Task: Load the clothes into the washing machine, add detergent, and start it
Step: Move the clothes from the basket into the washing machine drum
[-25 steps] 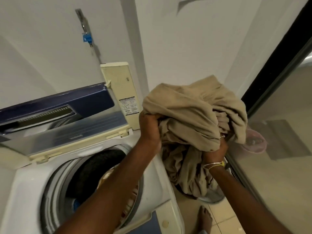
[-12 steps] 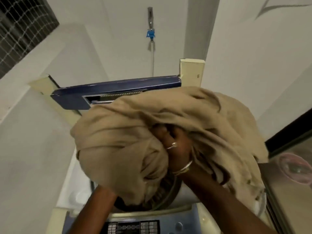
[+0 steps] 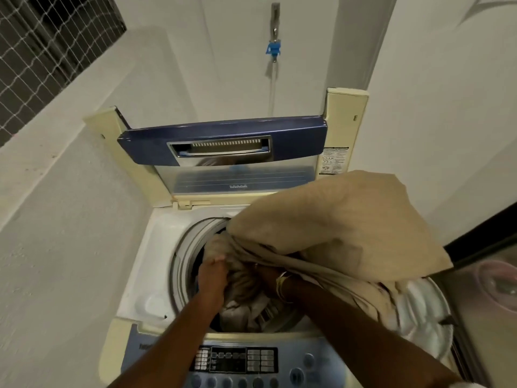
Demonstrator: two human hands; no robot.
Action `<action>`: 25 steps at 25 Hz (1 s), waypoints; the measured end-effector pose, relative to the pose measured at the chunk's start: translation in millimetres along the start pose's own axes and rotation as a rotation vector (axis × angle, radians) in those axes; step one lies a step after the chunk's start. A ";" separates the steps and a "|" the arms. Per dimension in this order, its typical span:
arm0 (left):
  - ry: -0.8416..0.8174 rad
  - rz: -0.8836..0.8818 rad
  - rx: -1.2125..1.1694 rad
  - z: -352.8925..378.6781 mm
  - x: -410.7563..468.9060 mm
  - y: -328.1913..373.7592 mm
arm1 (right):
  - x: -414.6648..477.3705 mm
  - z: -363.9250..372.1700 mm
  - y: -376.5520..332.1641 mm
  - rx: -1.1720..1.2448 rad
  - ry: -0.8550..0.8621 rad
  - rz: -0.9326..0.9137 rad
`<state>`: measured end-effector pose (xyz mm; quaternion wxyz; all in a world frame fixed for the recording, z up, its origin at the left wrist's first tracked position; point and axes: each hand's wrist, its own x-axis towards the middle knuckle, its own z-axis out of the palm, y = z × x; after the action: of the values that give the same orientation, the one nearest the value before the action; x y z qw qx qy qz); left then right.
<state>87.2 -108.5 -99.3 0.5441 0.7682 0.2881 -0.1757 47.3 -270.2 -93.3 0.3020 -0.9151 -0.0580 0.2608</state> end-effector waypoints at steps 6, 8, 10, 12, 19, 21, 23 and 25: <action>-0.099 1.020 0.272 71.0 -96.6 70.1 | -74.3 -31.6 11.8 0.057 0.338 -0.140; -0.204 1.288 0.351 109.6 -124.4 100.2 | -112.4 -31.9 30.6 0.086 0.631 -0.148; -0.341 1.442 0.522 150.0 -148.6 125.1 | -138.6 -24.1 57.8 0.207 0.894 -0.097; -0.399 1.566 0.808 189.4 -160.8 139.0 | -151.7 -12.3 77.6 0.302 1.049 0.035; -0.250 1.400 1.520 248.3 -152.0 141.7 | -160.6 3.8 113.9 0.715 1.304 0.618; -0.208 1.378 1.518 246.9 -150.1 142.4 | -151.9 -0.2 122.6 1.507 1.160 0.588; -0.215 1.337 1.500 242.5 -150.9 145.1 | -146.4 -8.6 131.2 1.960 0.930 0.459; -0.256 1.281 1.421 232.6 -146.6 148.0 | -143.6 -26.3 129.9 1.954 0.910 0.368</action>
<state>77.9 -399.1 14.4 -0.0279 0.9046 -0.4208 -0.0615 -69.0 -427.2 -87.5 0.8475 -0.2860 0.4286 -0.1273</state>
